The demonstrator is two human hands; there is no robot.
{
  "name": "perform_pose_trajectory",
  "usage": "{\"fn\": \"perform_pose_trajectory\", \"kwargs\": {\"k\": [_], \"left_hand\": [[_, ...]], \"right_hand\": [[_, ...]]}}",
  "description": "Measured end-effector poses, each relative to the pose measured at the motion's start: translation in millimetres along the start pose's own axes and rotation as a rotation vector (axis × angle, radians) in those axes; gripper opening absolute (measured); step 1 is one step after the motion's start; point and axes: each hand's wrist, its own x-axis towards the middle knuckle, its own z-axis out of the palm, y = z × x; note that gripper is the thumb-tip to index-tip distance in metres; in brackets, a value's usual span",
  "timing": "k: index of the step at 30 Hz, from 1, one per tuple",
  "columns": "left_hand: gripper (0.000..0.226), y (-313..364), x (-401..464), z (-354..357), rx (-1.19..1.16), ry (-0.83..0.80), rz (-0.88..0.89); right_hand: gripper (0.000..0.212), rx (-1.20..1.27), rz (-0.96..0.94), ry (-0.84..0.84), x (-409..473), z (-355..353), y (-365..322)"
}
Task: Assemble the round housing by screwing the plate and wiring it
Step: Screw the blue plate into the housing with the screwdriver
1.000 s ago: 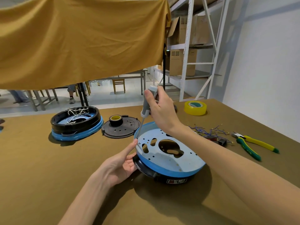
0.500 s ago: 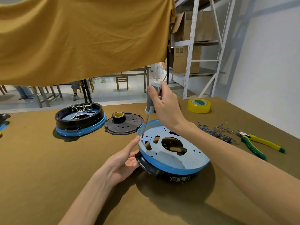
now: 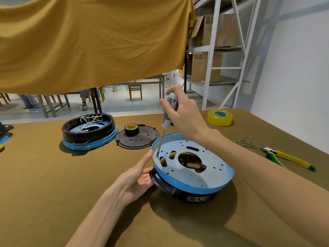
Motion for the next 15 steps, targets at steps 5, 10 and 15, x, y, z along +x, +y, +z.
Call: {"fn": "perform_pose_trajectory", "kwargs": {"k": [5,10,15], "left_hand": [[0.087,-2.4,-0.7,-3.8,-0.043,-0.042,0.009],[0.084,-3.7,-2.0,-4.2,-0.013,-0.048,0.041],[0.082,-4.2,-2.2,-1.3,0.025,0.038,0.055]], "right_hand": [[0.03,-0.139,0.148,-0.207,19.8,-17.5,-9.4],[0.031,-0.4,0.052,-0.263,27.4,-28.1,-16.8],[0.038,-0.346,0.262,-0.556,42.3,-38.8,-25.8]]}}
